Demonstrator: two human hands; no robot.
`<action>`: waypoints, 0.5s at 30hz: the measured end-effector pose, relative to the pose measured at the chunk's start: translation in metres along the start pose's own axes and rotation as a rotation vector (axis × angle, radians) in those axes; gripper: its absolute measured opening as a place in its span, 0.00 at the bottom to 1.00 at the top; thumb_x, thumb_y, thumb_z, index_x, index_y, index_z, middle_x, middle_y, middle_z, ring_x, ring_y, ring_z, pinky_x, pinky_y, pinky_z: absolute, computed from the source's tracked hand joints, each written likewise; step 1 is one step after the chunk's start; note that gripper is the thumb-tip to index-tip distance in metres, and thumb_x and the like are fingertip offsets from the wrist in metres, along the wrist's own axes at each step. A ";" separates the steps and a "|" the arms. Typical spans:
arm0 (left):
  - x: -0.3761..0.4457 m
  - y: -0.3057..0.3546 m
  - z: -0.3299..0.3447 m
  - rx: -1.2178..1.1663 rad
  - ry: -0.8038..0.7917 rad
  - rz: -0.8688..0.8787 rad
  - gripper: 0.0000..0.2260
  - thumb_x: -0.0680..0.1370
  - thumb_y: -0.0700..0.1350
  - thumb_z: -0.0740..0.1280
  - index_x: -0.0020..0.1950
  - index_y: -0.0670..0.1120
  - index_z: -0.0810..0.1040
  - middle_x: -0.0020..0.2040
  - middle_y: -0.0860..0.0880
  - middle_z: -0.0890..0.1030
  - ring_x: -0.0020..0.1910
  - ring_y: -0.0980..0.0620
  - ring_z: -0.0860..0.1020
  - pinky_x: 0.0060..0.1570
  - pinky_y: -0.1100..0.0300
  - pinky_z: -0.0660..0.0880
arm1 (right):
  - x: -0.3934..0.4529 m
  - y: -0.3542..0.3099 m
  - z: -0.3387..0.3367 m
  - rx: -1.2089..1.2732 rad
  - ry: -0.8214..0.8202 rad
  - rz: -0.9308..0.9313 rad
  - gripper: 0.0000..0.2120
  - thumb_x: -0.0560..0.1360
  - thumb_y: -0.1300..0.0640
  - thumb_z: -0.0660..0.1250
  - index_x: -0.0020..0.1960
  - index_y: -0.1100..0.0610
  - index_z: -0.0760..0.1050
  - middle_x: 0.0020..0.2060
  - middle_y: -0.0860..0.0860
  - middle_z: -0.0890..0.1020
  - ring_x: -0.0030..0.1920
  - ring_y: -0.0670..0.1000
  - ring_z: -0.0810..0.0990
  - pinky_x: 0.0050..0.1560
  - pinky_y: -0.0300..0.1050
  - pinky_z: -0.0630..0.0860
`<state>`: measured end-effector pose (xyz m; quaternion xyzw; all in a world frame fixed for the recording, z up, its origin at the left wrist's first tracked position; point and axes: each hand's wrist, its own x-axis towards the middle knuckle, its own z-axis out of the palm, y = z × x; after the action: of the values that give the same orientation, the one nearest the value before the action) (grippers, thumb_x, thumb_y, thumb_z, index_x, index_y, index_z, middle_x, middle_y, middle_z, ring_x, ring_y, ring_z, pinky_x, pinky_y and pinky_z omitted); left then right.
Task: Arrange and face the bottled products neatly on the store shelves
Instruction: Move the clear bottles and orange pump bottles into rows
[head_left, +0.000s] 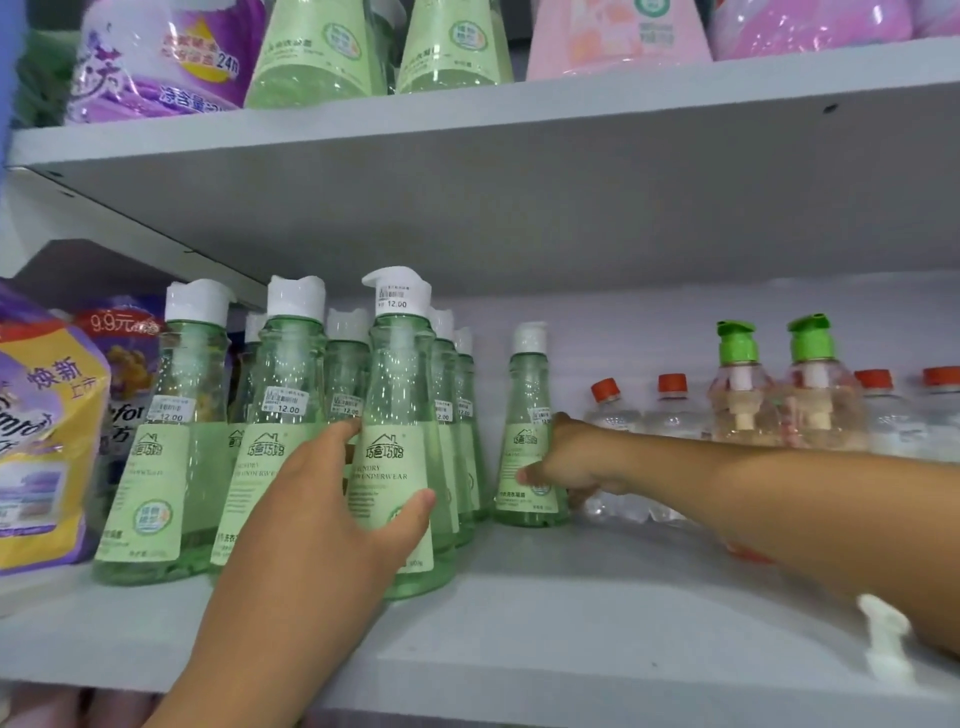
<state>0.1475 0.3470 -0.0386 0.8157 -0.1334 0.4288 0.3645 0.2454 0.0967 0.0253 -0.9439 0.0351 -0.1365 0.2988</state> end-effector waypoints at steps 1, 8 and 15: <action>0.000 -0.001 0.000 0.005 -0.007 0.005 0.38 0.71 0.65 0.72 0.77 0.57 0.62 0.69 0.59 0.74 0.59 0.58 0.74 0.57 0.56 0.74 | -0.005 -0.001 -0.001 -0.033 -0.011 -0.012 0.27 0.75 0.54 0.75 0.68 0.59 0.66 0.58 0.56 0.80 0.53 0.58 0.83 0.52 0.56 0.84; -0.005 0.002 -0.004 0.125 0.009 0.048 0.36 0.73 0.61 0.72 0.77 0.53 0.62 0.71 0.50 0.69 0.68 0.46 0.71 0.67 0.42 0.71 | -0.116 0.018 -0.101 -0.204 0.305 -0.261 0.08 0.79 0.45 0.67 0.53 0.48 0.80 0.42 0.45 0.86 0.36 0.49 0.86 0.40 0.46 0.83; 0.014 0.135 0.048 -0.350 -0.321 0.122 0.14 0.74 0.59 0.72 0.56 0.56 0.78 0.51 0.58 0.81 0.50 0.57 0.80 0.49 0.61 0.76 | -0.150 0.133 -0.186 0.093 0.591 -0.010 0.21 0.74 0.42 0.72 0.62 0.51 0.73 0.53 0.52 0.80 0.48 0.57 0.82 0.54 0.56 0.81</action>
<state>0.1128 0.2202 0.0198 0.7882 -0.3109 0.2853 0.4479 0.0516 -0.0926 0.0592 -0.8487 0.1097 -0.4084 0.3176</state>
